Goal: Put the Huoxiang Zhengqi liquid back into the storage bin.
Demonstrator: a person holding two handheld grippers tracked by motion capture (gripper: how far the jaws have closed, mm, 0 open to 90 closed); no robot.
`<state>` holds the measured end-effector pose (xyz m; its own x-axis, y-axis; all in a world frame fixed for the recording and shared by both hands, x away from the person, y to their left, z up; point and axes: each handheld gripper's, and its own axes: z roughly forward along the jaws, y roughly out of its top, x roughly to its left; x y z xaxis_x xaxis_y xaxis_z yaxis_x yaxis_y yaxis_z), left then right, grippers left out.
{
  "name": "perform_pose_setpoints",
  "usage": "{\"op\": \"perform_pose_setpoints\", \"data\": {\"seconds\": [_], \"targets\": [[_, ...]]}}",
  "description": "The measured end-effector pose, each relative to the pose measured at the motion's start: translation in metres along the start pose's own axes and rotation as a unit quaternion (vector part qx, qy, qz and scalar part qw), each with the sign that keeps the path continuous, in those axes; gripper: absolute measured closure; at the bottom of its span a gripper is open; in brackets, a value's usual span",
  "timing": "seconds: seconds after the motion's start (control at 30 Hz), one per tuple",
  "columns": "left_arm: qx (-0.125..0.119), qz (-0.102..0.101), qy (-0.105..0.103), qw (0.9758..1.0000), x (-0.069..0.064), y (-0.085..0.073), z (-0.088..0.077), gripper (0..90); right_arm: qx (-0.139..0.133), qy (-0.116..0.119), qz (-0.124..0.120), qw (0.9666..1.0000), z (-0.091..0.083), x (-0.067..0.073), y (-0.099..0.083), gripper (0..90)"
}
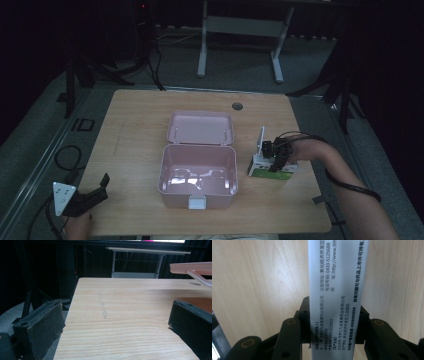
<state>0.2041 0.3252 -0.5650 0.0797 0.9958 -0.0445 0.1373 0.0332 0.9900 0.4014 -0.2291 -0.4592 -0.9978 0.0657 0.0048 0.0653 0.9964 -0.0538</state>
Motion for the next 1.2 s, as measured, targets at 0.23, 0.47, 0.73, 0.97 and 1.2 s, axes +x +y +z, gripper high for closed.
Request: {"op": "perform_pose_setpoints", "data": {"seconds": [0.23,0.47,0.73,0.97,1.2], "targets": [[0.000,0.000,-0.001,1.0000,0.000,0.000,0.000,0.3,0.000,-0.006,0.003,1.0000,0.001,0.025,-0.002,62.1],[0.000,-0.001,-0.001,1.0000,0.000,0.000,0.000,0.3,0.010,-0.008,0.015,0.9998,0.006,0.044,-0.003,62.1],[0.000,-0.001,-0.002,1.0000,0.000,0.000,0.000,0.3,0.002,-0.002,-0.004,1.0000,0.001,0.066,-0.004,62.2],[0.001,-0.001,-0.003,1.0000,0.000,0.000,0.000,0.3,0.011,0.002,-0.015,0.9998,-0.006,0.080,-0.002,62.2],[0.001,-0.002,-0.003,1.0000,0.000,0.000,0.000,0.3,0.011,0.004,-0.007,0.9999,-0.019,0.084,0.003,62.1]]}}
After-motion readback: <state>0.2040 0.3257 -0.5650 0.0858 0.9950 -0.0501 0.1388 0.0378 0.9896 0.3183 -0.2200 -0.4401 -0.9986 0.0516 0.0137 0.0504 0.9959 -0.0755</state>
